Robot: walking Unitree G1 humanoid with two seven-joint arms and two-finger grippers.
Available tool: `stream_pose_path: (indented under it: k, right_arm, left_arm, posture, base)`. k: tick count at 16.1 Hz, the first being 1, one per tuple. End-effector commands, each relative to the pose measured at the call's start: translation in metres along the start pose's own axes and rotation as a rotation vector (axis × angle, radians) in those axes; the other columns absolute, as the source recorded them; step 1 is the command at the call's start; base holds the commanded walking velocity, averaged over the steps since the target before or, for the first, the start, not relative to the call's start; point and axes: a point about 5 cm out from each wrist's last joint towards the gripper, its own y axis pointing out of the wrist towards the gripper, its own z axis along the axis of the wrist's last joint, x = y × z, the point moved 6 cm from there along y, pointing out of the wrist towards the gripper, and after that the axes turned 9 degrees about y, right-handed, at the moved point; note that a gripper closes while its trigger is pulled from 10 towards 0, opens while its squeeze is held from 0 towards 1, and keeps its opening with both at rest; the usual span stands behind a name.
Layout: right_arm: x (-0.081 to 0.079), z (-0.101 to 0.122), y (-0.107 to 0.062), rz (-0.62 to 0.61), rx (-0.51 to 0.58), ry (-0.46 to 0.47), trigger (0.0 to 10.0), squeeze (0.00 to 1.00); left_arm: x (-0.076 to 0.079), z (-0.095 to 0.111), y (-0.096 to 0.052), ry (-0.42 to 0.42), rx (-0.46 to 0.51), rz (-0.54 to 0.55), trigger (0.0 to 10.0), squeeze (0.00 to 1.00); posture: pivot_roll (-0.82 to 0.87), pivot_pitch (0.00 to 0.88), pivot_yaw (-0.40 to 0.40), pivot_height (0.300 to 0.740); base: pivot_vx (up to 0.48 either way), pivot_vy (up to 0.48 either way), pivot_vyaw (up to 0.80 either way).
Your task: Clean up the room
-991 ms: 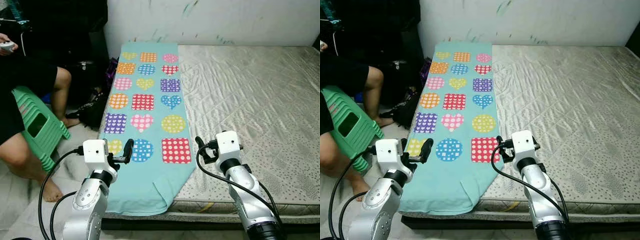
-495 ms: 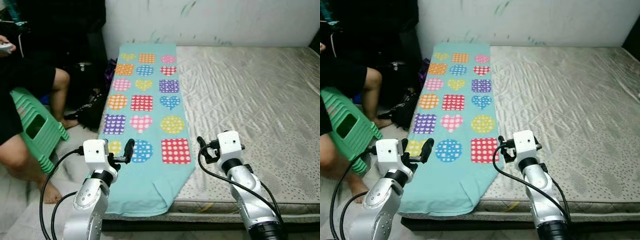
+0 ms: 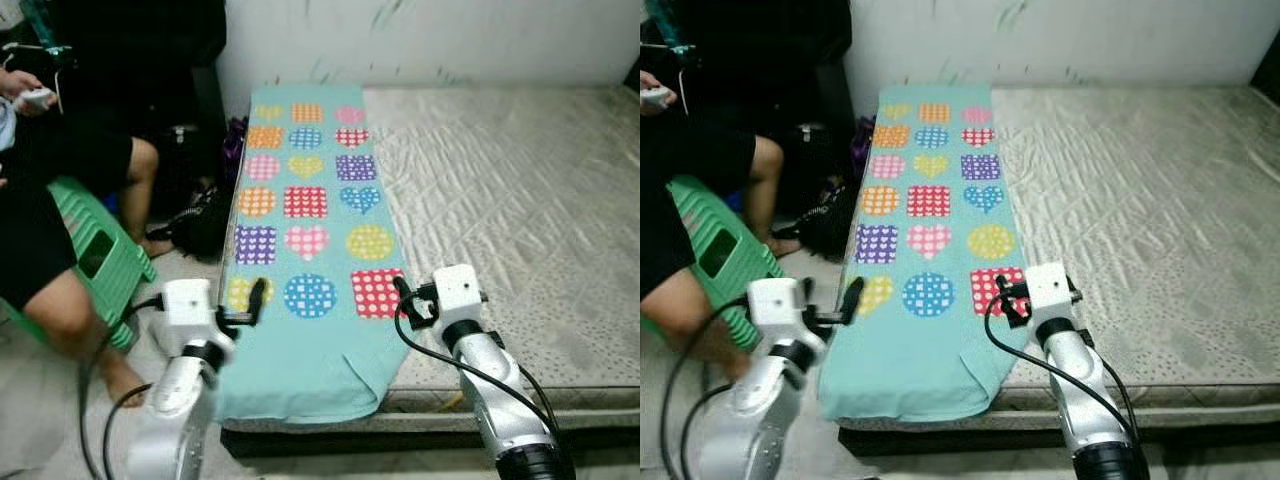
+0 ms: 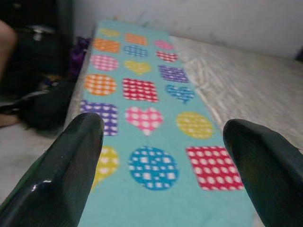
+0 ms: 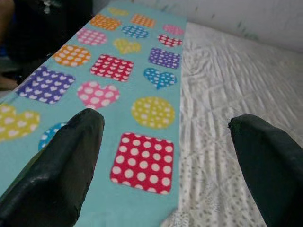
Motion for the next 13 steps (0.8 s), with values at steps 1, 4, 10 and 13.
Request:
stream_pose_path:
  k: [1,4,10,13]
  right_arm:
    - [0.002,0.002,0.001,-0.008,0.008,0.000,10.0,0.00]
    - [0.002,0.002,0.001,-0.007,0.008,-0.002,10.0,0.00]
    - [0.002,0.001,0.000,-0.011,0.007,0.036,10.0,0.00]
    - [0.009,0.006,0.000,-0.065,0.010,0.165,10.0,0.00]
  left_arm:
    - [-0.005,0.001,0.000,0.012,-0.002,0.010,10.0,0.00]
    - [-0.004,0.000,-0.001,0.013,-0.003,0.010,10.0,0.00]
    - [-0.008,-0.007,-0.004,0.023,-0.030,0.025,10.0,0.00]
    - [-0.019,-0.008,-0.007,0.076,-0.033,0.046,10.0,0.00]
  posture:
    - [-0.13,0.075,0.007,0.740]
    - [-0.13,0.073,0.004,0.740]
    - [-0.12,0.057,0.011,0.740]
    - [-0.12,0.049,0.024,0.740]
  base:
    - [0.000,0.000,0.00]
    - [0.000,0.000,0.00]
    - [0.000,0.000,0.00]
    - [0.000,0.000,0.00]
